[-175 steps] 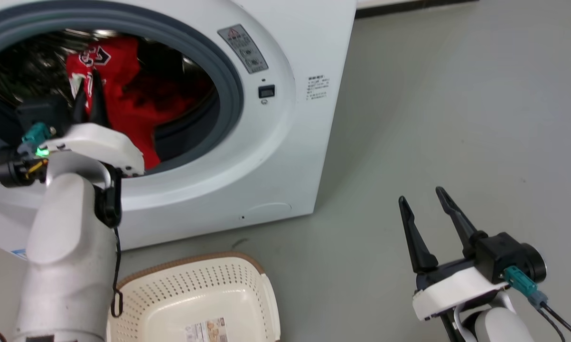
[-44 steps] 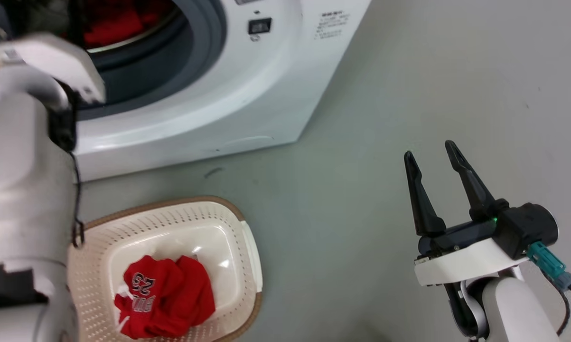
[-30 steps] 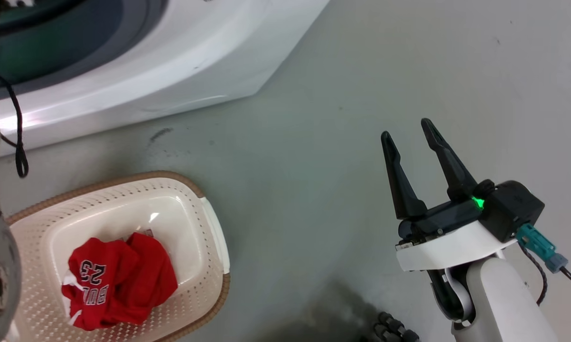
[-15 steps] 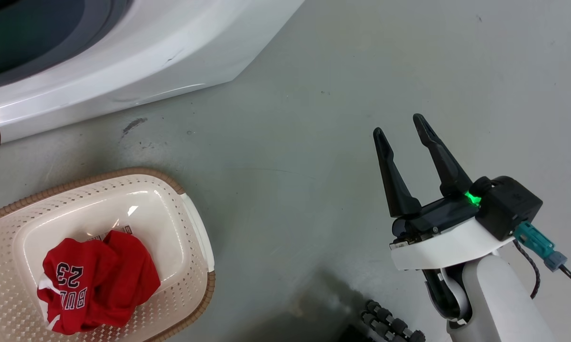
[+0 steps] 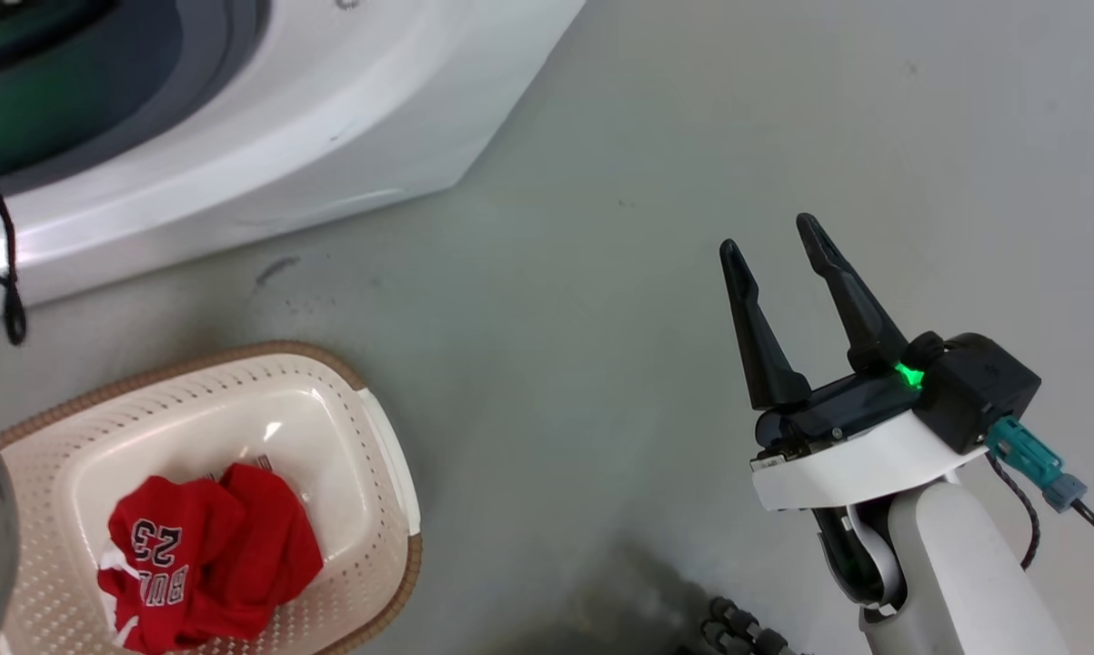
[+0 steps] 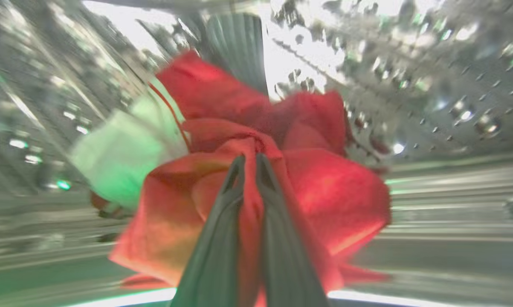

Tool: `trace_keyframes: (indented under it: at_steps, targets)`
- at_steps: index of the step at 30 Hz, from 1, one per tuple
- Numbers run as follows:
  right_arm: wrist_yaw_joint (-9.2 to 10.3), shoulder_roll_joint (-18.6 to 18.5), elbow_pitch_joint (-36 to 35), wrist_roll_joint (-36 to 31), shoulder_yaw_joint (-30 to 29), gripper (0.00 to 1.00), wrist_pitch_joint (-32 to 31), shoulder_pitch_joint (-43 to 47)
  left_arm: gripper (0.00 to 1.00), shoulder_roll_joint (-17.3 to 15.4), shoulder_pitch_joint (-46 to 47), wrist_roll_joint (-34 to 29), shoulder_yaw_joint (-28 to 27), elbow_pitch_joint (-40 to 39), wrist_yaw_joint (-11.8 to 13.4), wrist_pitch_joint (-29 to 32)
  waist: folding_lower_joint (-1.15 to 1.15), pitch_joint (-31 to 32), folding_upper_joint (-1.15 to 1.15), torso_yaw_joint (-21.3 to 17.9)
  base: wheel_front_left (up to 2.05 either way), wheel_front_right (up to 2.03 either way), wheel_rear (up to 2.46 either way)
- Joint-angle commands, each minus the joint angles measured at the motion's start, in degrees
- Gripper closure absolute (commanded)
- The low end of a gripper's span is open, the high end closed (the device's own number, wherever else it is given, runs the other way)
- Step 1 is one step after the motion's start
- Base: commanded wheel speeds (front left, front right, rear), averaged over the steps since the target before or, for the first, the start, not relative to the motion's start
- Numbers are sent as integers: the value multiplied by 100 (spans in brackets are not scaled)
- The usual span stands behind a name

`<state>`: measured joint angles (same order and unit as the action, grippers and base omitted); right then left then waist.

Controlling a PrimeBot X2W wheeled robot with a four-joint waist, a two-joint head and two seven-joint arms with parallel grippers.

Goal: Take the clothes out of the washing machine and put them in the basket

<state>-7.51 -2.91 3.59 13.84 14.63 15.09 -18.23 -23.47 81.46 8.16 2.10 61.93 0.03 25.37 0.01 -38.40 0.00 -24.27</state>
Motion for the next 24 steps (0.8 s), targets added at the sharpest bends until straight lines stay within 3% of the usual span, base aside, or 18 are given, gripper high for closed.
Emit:
trace_keyframes:
  at_steps: [1,5,12,24]
  targets:
    - [4,6,12,-52,-22,0,11,-8,100,5,-133,-37,23,-38,24,-145,-1,162,0,49,0,0,0]
    - [4,4,104,-156,-86,0,11,105,100,112,-615,-10,46,-162,59,-1220,-1,589,0,151,0,0,0]
    - [4,5,264,-379,-150,0,11,353,100,379,-1371,170,-9,36,19,-2586,-1,1385,0,325,0,0,0]
    - [4,5,412,-600,-273,0,-85,851,100,761,-2332,487,-107,483,-97,-3792,-1,2531,0,516,0,0,0]
